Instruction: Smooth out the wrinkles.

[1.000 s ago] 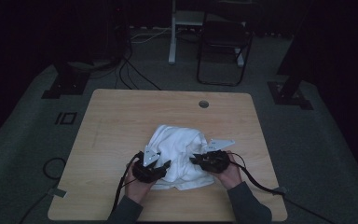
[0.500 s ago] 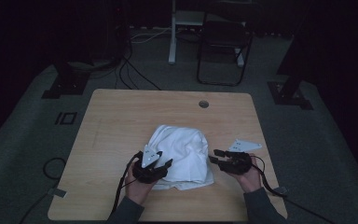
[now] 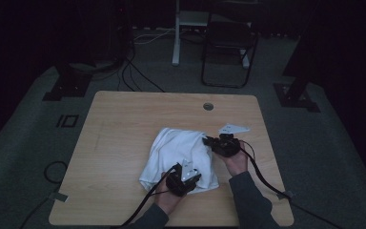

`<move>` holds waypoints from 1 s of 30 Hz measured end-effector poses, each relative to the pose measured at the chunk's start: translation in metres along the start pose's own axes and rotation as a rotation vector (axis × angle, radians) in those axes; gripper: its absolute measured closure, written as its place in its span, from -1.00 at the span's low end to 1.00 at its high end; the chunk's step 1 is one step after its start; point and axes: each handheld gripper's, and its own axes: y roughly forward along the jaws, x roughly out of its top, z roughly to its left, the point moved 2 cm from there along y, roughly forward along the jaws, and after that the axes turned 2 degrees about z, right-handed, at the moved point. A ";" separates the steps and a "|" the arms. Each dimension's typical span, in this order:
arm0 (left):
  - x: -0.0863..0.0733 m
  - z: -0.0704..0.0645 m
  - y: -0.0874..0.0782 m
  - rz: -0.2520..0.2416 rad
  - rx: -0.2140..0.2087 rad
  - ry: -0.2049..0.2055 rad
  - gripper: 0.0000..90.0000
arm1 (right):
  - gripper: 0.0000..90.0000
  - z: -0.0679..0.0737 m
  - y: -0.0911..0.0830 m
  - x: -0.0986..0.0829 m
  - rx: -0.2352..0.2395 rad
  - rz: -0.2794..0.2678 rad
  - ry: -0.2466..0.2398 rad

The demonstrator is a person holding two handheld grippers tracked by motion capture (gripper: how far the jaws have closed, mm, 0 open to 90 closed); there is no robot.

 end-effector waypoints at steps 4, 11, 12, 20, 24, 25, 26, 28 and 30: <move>0.004 -0.009 -0.001 -0.039 -0.034 0.001 1.00 | 0.94 -0.020 -0.002 0.002 -0.008 -0.023 0.064; 0.014 -0.039 -0.005 -0.110 -0.110 0.070 1.00 | 0.92 -0.034 0.005 -0.004 -0.032 -0.037 0.135; 0.013 -0.042 0.003 -0.088 -0.114 0.064 0.96 | 0.92 -0.037 0.014 -0.010 -0.067 0.023 0.138; 0.015 -0.019 -0.032 -0.117 -0.115 -0.019 0.31 | 0.29 -0.027 0.002 -0.011 -0.106 0.026 0.129; 0.014 0.028 -0.079 -0.197 0.017 -0.075 0.19 | 0.08 0.011 -0.028 -0.005 -0.059 -0.088 0.063; 0.014 0.028 -0.079 -0.197 0.017 -0.075 0.18 | 0.08 0.011 -0.028 -0.005 -0.059 -0.088 0.063; 0.008 0.052 -0.093 -0.223 0.075 -0.121 0.15 | 0.05 0.030 -0.030 -0.007 -0.029 -0.092 0.016; 0.004 0.065 -0.097 -0.222 0.104 -0.146 0.15 | 0.05 0.036 -0.028 -0.009 -0.005 -0.080 0.001; -0.008 0.088 -0.096 -0.204 0.137 -0.181 0.07 | 0.04 0.048 -0.018 -0.019 0.016 -0.021 -0.035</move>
